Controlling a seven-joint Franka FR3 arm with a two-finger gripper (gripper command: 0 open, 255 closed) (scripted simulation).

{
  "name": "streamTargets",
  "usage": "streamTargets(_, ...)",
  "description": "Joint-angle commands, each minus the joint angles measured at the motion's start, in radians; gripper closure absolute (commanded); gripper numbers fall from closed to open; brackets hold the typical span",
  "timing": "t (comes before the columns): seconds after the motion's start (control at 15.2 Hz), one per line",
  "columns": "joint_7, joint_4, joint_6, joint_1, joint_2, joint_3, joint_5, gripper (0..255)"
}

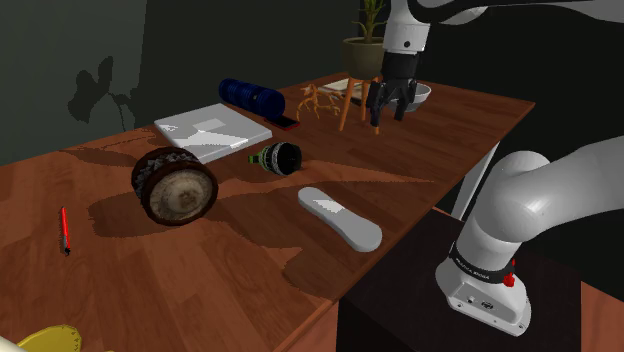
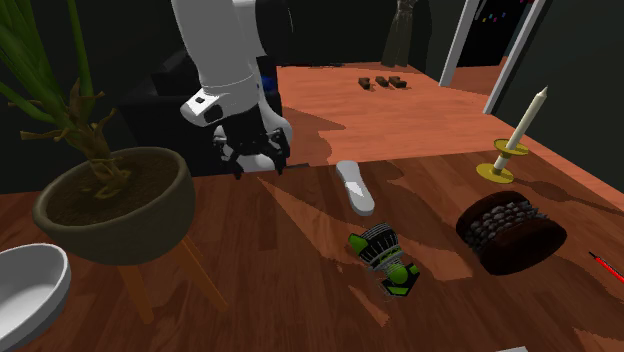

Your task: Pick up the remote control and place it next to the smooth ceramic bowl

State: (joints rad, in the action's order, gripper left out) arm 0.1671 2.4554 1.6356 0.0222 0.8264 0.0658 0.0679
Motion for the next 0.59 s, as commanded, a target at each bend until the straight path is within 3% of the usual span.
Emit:
streamTargets(0.0, 0.0, 0.0, 0.0, 0.0, 0.0, 0.0, 0.0, 0)
streamTargets(0.53, 0.181, 0.059, 0.059, -0.084, 0.009, -0.211, 0.103, 0)
